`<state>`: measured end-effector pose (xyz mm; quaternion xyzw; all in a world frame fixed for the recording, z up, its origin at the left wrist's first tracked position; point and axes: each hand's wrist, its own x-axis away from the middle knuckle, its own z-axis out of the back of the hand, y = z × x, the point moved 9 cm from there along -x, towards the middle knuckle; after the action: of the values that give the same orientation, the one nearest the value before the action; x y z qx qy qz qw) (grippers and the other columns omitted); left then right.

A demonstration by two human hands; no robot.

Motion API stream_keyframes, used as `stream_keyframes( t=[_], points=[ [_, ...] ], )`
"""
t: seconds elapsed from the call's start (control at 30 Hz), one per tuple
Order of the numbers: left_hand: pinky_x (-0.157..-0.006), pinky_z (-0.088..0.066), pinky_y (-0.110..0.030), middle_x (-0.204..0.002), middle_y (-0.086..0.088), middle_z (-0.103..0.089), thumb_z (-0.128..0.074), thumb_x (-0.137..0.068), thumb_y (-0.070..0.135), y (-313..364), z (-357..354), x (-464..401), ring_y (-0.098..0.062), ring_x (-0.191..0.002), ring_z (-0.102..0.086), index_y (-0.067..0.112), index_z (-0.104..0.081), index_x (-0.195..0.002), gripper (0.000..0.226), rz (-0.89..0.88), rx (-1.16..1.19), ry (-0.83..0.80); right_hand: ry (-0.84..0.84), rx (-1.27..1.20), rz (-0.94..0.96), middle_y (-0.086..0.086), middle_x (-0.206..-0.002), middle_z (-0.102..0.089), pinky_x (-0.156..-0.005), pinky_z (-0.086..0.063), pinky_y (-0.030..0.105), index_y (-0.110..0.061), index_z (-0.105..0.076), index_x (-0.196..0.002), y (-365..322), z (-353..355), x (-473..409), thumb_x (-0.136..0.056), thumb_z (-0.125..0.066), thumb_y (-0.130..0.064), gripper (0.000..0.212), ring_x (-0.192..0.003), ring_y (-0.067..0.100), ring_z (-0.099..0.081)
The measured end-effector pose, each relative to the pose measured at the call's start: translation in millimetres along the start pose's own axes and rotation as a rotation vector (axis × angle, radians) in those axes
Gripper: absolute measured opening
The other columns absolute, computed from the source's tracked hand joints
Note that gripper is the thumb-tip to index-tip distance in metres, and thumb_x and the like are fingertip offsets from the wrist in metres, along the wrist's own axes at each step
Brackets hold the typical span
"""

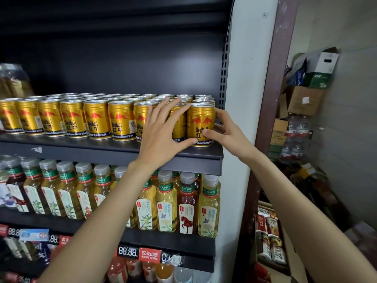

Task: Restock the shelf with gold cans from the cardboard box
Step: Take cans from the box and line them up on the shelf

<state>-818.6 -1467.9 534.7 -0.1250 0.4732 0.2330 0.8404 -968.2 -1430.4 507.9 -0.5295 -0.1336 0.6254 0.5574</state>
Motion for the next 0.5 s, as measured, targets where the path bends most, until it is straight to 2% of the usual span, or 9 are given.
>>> stream_keyframes(
  t=[0.13, 0.2, 0.33, 0.43, 0.5],
  points=[
    [-0.116, -0.001, -0.042, -0.152, 0.001, -0.029, -0.060, -0.071, 0.066, 2.3, -0.4, -0.6, -0.020, -0.143, -0.015, 0.031, -0.031, -0.144, 0.086, 0.000, -0.019, 0.000, -0.030, 0.023, 0.018, 0.001, -0.146, -0.039, -0.106, -0.039, 0.031, -0.019, -0.027, -0.142, 2.1, 3.4, -2.4, -0.086, -0.064, -0.028, 0.068, -0.132, 0.021, -0.041],
    [-0.115, -0.003, -0.043, -0.152, 0.001, -0.029, -0.058, -0.071, 0.067, 3.0, -0.9, -0.8, -0.020, -0.143, -0.015, 0.032, -0.031, -0.144, 0.086, -0.002, -0.032, 0.001, -0.021, 0.025, 0.032, 0.001, -0.147, -0.037, -0.106, -0.038, 0.027, -0.019, -0.026, -0.143, 2.2, 3.4, -2.2, -0.086, -0.064, -0.030, 0.070, -0.134, 0.020, -0.039],
    [-0.116, -0.003, -0.043, -0.152, 0.001, -0.028, -0.058, -0.071, 0.067, 3.1, -2.0, -1.0, -0.020, -0.143, -0.014, 0.032, -0.031, -0.144, 0.086, 0.008, -0.057, -0.011, 0.000, 0.022, 0.039, -0.001, -0.146, -0.039, -0.089, -0.040, 0.008, -0.018, -0.025, -0.144, 0.6, 2.2, -0.4, -0.087, -0.062, -0.029, 0.070, -0.129, 0.012, -0.042],
    [-0.116, -0.001, -0.041, -0.155, 0.003, -0.022, -0.060, -0.075, 0.061, 2.6, -0.3, 0.7, -0.018, -0.145, -0.009, 0.031, -0.027, -0.146, 0.084, -0.002, -0.020, -0.030, 0.022, -0.004, 0.020, -0.006, -0.140, -0.041, -0.080, -0.041, 0.000, -0.019, -0.027, -0.142, -0.2, 2.3, 3.3, -0.088, -0.062, -0.027, 0.066, -0.121, 0.006, -0.042],
    [-0.116, 0.001, -0.038, -0.157, 0.004, -0.018, -0.063, -0.082, 0.047, -4.0, 4.8, 2.8, -0.013, -0.145, -0.005, 0.028, -0.023, -0.148, 0.079, 0.007, 0.027, -0.030, 0.038, -0.006, 0.017, -0.008, -0.136, -0.042, -0.078, -0.042, 0.002, -0.019, -0.029, -0.141, -3.3, 2.2, 6.1, -0.088, -0.062, -0.024, 0.063, -0.117, 0.004, -0.042]
  ],
)
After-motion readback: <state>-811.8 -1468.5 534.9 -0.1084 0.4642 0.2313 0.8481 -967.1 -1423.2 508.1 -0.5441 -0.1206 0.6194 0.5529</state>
